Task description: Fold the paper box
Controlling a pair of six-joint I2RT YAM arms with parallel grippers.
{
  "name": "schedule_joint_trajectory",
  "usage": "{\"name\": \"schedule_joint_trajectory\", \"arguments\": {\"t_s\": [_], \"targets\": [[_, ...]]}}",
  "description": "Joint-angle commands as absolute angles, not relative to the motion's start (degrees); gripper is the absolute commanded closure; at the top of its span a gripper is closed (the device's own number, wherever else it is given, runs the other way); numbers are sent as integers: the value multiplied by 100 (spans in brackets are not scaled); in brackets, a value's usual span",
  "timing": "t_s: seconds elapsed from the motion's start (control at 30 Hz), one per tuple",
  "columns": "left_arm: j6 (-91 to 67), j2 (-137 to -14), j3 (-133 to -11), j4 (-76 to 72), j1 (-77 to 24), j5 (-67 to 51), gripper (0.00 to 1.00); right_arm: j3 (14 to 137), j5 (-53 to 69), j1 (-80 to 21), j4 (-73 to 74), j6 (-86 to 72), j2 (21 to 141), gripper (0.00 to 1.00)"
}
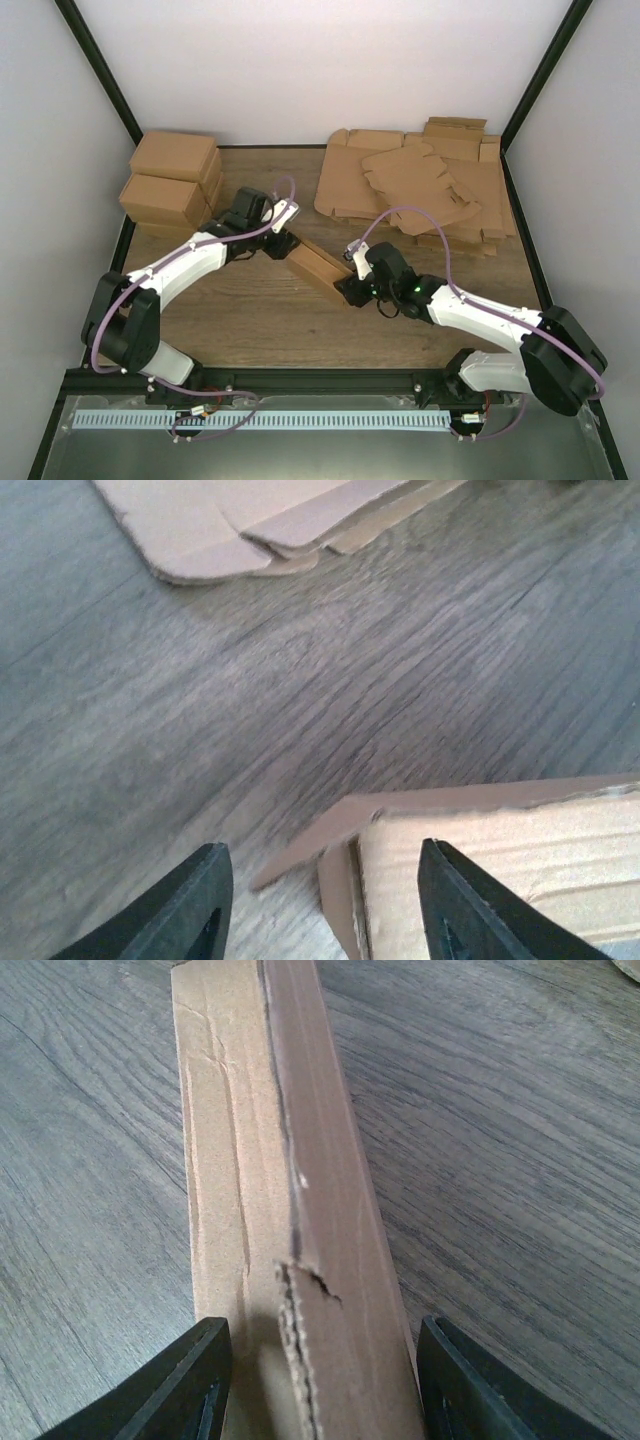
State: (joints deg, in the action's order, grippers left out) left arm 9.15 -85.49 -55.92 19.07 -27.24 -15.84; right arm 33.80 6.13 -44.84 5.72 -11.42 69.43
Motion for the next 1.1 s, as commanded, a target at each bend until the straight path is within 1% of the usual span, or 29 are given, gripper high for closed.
{"name": "schedule_joint_trajectory", "arguments": {"t_s": [0.0, 0.17, 0.27, 0.37, 0.47, 0.57, 0.73, 0.77, 0.83, 0.87, 0.97, 1.07], "targets": [[1248, -8836, -5946, 1921, -2707, -2029, 52, 3545, 606, -4526, 712, -1168, 7003, 46], [1253, -8897, -5981, 1963, -2705, -2113, 64, 3543, 618, -4526, 720, -1166, 7015, 47], [1235, -8870, -6026, 2126, -2706, -2037, 74, 3543, 599, -4531, 726, -1171, 7031, 47], [1154, -8836, -6049, 2280, -2720, -1952, 81, 3545, 580, -4526, 729, -1192, 7051, 47], [934, -8784, -6068, 2329, -2735, -1878, 84, 3556, 580, -4526, 724, -1202, 7077, 47], [711, -8805, -6109, 2350, -2806, -2056, 90, 3573, 559, -4526, 737, -1201, 7114, 47], [475, -8824, -6171, 2388, -3010, -1812, 91, 3620, 561, -4526, 760, -1213, 7187, 47], [460, -8825, -6198, 2425, -3040, -1747, 91, 3626, 565, -4522, 766, -1220, 7200, 46], [434, -8837, -6265, 2535, -3102, -1626, 92, 3663, 571, -4522, 780, -1224, 7202, 35], [431, -8841, -6287, 2588, -3132, -1580, 92, 3665, 571, -4526, 777, -1236, 7188, 33], [439, -8842, -6286, 2681, -3202, -1404, 92, 3728, 597, -4522, 773, -1244, 7161, 31], [457, -8857, -6269, 2705, -3225, -1335, 92, 3786, 703, -4526, 796, -1191, 7155, 22]]}}
